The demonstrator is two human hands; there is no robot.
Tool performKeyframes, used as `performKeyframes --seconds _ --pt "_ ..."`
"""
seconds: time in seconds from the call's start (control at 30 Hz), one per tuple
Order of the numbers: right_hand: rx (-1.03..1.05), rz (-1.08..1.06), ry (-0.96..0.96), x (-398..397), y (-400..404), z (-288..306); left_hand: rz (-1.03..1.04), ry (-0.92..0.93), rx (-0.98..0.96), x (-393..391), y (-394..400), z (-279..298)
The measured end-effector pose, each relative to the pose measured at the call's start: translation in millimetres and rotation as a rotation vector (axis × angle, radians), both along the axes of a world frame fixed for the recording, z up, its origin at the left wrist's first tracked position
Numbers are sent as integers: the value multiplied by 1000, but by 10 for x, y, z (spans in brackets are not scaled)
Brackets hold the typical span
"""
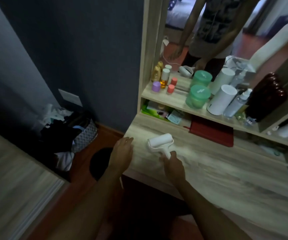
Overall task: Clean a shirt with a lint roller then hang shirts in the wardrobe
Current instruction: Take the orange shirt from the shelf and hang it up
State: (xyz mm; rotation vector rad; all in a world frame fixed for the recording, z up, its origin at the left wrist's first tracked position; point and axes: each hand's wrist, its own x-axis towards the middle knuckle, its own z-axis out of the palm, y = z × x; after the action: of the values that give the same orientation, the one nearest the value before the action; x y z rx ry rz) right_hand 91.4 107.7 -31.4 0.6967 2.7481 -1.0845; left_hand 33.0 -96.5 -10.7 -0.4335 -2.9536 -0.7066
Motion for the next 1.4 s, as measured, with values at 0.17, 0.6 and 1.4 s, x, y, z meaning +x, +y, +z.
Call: performKeyframes --seconds 0.17,0.6,1.4 --pt "-4 61 -61 3 326 -264 24 -135 -88 55 433 -299" --pt "207 75 112 -56 437 -520 87 -196 -172 160 419 -406" --pt "46 1183 546 -127 -4395 1008 916 81 -194 1974 -3797 952"
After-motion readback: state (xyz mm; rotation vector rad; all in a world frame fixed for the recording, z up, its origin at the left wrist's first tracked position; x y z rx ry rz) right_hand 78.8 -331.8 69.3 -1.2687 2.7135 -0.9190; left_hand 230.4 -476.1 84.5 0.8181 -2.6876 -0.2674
